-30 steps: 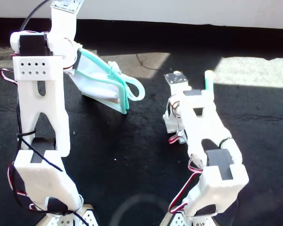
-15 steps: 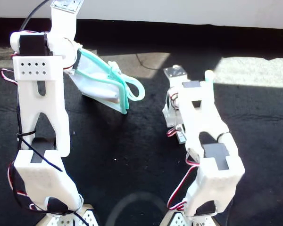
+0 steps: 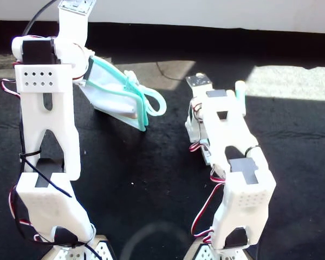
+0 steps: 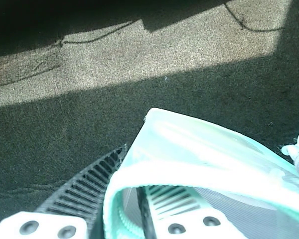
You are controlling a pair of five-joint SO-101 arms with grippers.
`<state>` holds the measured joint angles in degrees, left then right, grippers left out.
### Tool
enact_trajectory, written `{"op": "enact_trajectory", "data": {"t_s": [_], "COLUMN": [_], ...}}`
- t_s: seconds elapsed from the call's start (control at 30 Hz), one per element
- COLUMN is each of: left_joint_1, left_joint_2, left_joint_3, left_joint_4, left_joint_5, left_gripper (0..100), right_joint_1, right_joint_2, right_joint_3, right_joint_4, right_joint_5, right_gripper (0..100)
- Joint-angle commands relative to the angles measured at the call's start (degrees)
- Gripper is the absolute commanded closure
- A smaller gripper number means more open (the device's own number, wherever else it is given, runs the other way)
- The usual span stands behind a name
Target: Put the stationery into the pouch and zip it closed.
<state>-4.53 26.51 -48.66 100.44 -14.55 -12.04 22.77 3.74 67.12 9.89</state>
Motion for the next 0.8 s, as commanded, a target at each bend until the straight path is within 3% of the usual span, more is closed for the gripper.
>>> {"op": "enact_trajectory", "data": {"t_s": [0.0, 0.1, 0.33, 0.57, 0.77], "left_joint_1": [0.7, 0.7, 0.7, 0.7, 0.8], "left_joint_2": [2.2, 2.2, 2.2, 2.2, 2.6], "left_joint_3": [0.0, 0.0, 0.0, 0.0, 0.0], "left_joint_4": [-0.4, -0.4, -0.4, -0.4, -0.4], "left_joint_5": [-0.6, -0.6, -0.6, -0.6, -0.6], "left_gripper": [99, 99, 99, 99, 99], "right_joint_1": [-0.7, -0.7, 1.0, -0.5, -8.6], "right_joint_2": [0.0, -0.3, -8.0, -36.4, -53.8], "right_joint_3": [-2.9, -3.1, -5.3, -5.4, -5.1], "right_joint_4": [-0.3, 1.0, 3.7, 3.7, -8.2], "right_joint_5": [0.2, 0.1, -0.2, -0.2, -0.2], "right_gripper": [83.3, 99.6, 99.3, 99.3, 99.3]}}
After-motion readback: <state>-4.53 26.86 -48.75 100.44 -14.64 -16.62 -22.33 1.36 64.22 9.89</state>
